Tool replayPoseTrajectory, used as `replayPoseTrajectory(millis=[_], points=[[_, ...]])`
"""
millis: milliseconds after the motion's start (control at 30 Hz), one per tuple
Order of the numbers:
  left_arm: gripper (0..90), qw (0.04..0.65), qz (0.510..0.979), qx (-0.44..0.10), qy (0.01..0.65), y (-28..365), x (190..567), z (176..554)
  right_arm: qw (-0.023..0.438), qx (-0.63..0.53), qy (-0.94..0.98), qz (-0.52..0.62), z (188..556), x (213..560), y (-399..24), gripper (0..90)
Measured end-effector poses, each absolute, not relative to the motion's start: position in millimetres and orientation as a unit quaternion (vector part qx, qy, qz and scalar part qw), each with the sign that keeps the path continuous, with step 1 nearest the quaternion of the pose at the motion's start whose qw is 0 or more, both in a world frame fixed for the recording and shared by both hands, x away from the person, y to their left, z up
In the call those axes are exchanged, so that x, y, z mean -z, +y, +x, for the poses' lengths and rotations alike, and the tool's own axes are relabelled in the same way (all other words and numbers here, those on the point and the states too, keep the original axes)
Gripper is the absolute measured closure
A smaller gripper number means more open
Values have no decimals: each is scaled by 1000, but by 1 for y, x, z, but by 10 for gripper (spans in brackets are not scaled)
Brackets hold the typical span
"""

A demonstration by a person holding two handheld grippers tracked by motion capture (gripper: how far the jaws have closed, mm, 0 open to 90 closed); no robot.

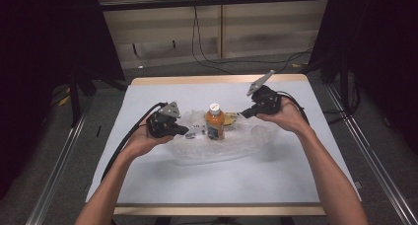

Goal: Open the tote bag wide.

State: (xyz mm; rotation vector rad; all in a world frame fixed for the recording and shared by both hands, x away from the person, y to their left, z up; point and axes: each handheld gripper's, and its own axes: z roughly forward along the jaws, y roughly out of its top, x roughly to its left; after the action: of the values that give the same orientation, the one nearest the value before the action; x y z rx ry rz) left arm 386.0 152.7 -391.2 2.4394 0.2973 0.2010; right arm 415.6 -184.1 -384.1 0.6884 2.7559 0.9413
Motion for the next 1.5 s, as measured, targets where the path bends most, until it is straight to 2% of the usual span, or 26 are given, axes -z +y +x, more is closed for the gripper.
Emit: replayPoseTrajectory(millis=[167, 333, 500, 633, 800, 933, 967, 1167, 1500], points=[[900, 324, 939, -71, 95, 134, 386, 383, 55, -285, 933, 215, 427, 389, -155, 900], [900, 267, 956, -60, 103, 107, 404, 396, 12, -237, 949, 207, 438, 410, -126, 900], [900, 227, 965, -45, 120, 94, 433, 407, -9, -211, 955, 208, 447, 429, -112, 900], [900, 218, 970, -33, 108, 87, 450, 398, -24, -208, 953, 220, 456, 443, -109, 900], [900, 225, 969, -28, 99, 88, 455, 388, -34, -202, 949, 241, 470, 456, -109, 900], [900, 226, 970, -27, 89, 87, 456, 374, -24, -203, 945, 255, 480, 459, -106, 900], [900, 217, 973, -27, 69, 87, 455, 372, -18, -203, 943, 264, 482, 459, -105, 900], [900, 208, 977, -32, 39, 87, 454, 353, 21, -202, 936, 286, 497, 460, -99, 900], [900, 218, 976, -15, 19, 95, 454, 341, 41, -208, 923, 321, 512, 462, -93, 900]])
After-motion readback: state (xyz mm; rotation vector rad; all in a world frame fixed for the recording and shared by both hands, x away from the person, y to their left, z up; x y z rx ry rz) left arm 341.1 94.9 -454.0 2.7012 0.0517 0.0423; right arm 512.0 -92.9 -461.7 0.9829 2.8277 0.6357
